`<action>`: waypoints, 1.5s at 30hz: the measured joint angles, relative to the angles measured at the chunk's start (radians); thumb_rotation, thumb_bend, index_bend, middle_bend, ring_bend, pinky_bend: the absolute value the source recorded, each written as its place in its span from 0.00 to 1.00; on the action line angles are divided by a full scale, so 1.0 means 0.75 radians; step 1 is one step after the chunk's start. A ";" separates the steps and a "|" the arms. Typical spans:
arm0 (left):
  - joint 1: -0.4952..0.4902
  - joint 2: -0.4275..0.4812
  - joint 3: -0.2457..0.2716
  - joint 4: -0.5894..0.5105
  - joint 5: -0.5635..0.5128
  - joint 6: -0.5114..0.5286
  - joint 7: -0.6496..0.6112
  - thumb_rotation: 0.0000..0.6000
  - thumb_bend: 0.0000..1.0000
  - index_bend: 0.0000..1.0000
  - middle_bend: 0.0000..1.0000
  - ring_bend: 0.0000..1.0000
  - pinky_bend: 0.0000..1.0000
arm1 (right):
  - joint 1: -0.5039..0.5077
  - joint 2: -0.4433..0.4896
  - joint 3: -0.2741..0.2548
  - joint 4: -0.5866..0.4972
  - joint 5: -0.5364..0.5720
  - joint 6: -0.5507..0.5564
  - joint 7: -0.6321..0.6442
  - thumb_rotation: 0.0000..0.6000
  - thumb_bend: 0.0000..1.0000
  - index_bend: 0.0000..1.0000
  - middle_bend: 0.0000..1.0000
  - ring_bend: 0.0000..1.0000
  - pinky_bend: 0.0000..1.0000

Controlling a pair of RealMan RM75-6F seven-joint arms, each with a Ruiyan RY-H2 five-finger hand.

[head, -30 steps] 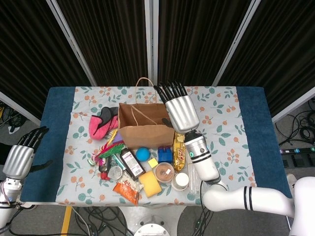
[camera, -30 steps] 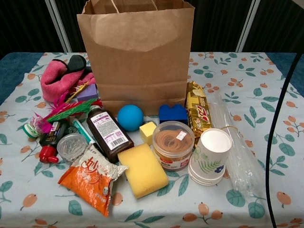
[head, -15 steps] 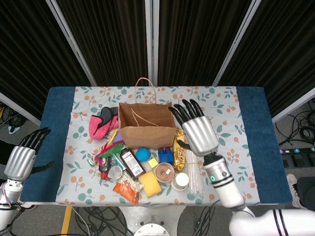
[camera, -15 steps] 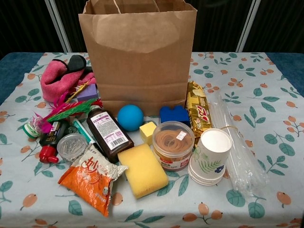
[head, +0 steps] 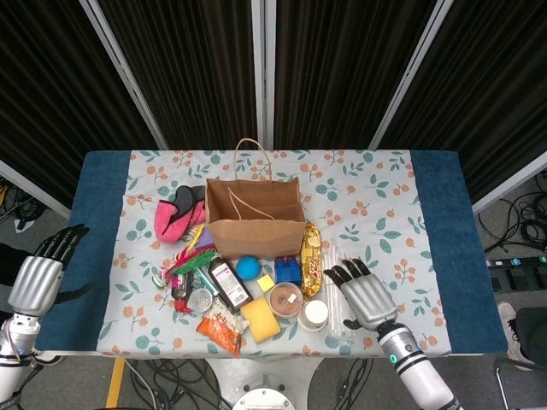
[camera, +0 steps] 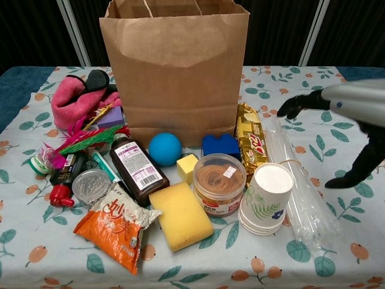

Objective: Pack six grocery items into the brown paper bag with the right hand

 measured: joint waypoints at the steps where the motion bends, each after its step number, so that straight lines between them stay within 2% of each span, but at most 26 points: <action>1: 0.001 0.000 0.000 0.001 -0.002 0.000 -0.001 1.00 0.14 0.15 0.20 0.15 0.23 | 0.002 -0.019 -0.007 0.010 -0.002 -0.012 -0.005 1.00 0.00 0.13 0.14 0.07 0.08; 11: 0.007 -0.010 -0.006 0.030 -0.017 0.000 -0.031 1.00 0.14 0.15 0.20 0.15 0.23 | 0.014 -0.149 -0.037 0.052 0.004 -0.014 -0.100 1.00 0.00 0.14 0.17 0.08 0.09; 16: 0.009 -0.013 -0.009 0.048 -0.024 -0.001 -0.050 1.00 0.14 0.15 0.20 0.15 0.23 | 0.016 -0.214 -0.031 0.103 0.011 -0.002 -0.123 1.00 0.01 0.23 0.22 0.14 0.16; 21: 0.012 -0.016 -0.010 0.064 -0.025 0.000 -0.069 1.00 0.13 0.15 0.20 0.15 0.23 | 0.018 -0.277 -0.020 0.157 0.017 0.011 -0.145 1.00 0.09 0.32 0.29 0.21 0.24; 26: 0.011 -0.018 -0.013 0.072 -0.027 0.001 -0.079 1.00 0.14 0.15 0.20 0.15 0.23 | 0.014 -0.308 -0.011 0.175 -0.020 0.045 -0.159 1.00 0.17 0.47 0.39 0.32 0.36; 31: 0.010 -0.019 -0.014 0.070 -0.024 0.004 -0.082 1.00 0.14 0.15 0.20 0.15 0.23 | 0.003 -0.307 0.002 0.161 -0.085 0.092 -0.165 1.00 0.18 0.52 0.44 0.37 0.41; 39: 0.008 -0.010 -0.012 0.045 -0.011 0.014 -0.072 1.00 0.14 0.15 0.20 0.15 0.23 | -0.010 -0.238 0.044 0.036 -0.203 0.165 -0.168 1.00 0.19 0.53 0.45 0.37 0.42; 43: 0.005 -0.007 -0.011 0.034 -0.004 0.014 -0.066 1.00 0.14 0.15 0.20 0.15 0.23 | -0.013 -0.181 0.114 -0.055 -0.284 0.226 -0.171 1.00 0.20 0.54 0.45 0.38 0.42; 45: 0.002 -0.006 -0.011 0.031 -0.001 0.013 -0.064 1.00 0.14 0.15 0.20 0.15 0.23 | -0.009 -0.151 0.172 -0.088 -0.309 0.253 -0.171 1.00 0.20 0.54 0.45 0.38 0.42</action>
